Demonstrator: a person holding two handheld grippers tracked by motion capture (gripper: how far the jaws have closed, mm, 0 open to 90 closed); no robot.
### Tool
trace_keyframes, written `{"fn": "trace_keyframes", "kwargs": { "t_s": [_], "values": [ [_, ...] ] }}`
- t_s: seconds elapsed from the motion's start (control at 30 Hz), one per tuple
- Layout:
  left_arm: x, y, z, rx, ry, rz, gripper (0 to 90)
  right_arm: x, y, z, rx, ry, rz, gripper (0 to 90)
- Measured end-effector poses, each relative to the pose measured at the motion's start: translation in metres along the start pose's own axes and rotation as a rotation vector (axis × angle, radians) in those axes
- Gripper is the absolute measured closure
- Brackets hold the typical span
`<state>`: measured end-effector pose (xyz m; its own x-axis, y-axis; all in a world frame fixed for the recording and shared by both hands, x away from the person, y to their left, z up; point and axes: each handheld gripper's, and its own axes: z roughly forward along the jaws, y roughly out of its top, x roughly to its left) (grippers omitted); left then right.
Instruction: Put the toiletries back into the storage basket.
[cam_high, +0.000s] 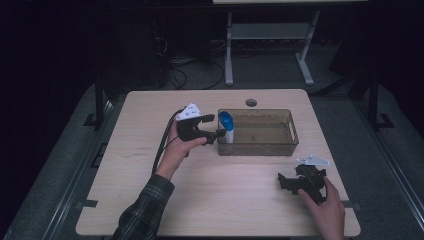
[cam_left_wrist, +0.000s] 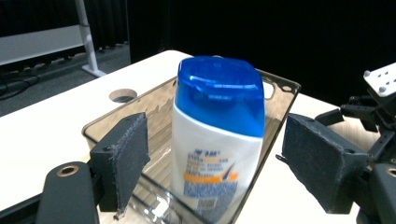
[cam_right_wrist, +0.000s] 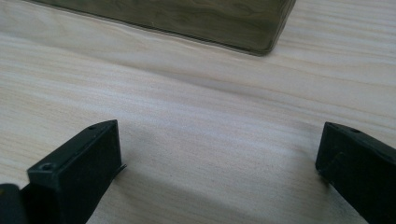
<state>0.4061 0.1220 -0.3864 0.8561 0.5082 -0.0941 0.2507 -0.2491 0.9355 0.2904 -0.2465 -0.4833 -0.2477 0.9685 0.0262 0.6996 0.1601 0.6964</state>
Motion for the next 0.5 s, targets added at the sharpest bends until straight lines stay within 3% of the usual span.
{"fn": "trace_keyframes", "kwargs": {
  "t_s": [0.5],
  "values": [
    [-0.013,-0.01,-0.037,0.037,0.028,0.031,22.9,0.0,0.0,0.0,0.0,0.0,0.0,0.0]
  ]
}}
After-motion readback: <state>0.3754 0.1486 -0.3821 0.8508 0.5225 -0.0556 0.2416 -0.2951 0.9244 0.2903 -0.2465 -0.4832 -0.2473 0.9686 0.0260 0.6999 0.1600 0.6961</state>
